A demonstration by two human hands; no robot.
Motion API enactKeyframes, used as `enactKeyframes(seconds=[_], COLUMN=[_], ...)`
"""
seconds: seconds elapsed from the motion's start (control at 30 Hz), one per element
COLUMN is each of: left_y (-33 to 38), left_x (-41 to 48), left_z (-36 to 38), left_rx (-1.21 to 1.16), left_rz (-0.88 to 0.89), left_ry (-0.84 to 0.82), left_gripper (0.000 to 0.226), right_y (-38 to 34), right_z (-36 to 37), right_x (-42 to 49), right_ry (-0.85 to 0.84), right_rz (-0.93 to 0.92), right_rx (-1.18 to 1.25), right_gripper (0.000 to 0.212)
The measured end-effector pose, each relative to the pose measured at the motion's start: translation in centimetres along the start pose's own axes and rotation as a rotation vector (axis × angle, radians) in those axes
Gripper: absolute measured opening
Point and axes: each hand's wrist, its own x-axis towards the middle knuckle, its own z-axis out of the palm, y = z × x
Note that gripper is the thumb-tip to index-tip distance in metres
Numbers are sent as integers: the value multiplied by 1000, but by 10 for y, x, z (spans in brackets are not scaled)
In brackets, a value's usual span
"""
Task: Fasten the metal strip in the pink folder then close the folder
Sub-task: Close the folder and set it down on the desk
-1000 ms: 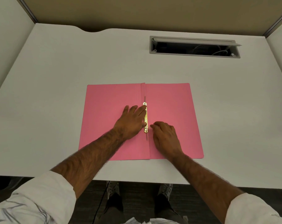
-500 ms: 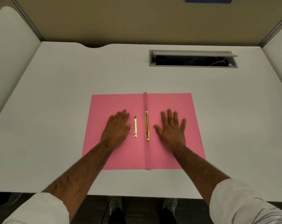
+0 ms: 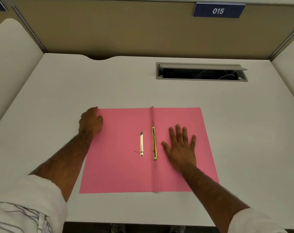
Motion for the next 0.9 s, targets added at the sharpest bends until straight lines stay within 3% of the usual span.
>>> enactKeyframes(seconds=[0.17, 0.33, 0.47, 0.67, 0.8, 0.9], left_y=[11, 20, 12, 1, 15, 36], left_x=[19, 25, 12, -54, -87, -108], left_z=[-5, -19, -33, -73, -98, -106], left_rx=[-89, -452, -832, -1031, -1375, -1506], left_rz=[-44, -184, -321, -321, -291, -265], left_ry=[27, 102, -63, -406, -529, -567], left_gripper=[44, 38, 26, 57, 80, 90], right_y=[1, 2, 5, 10, 2, -25], right_z=[-2, -3, -1, -2, -15, -31], right_x=[0, -2, -3, -2, -3, -10], right_ry=[-5, -1, -2, 3, 73, 108], right_rz=[7, 4, 3, 12, 70, -1], right_rx=[-2, 1, 8, 83, 420, 652], right_gripper=[74, 75, 73, 72, 73, 69])
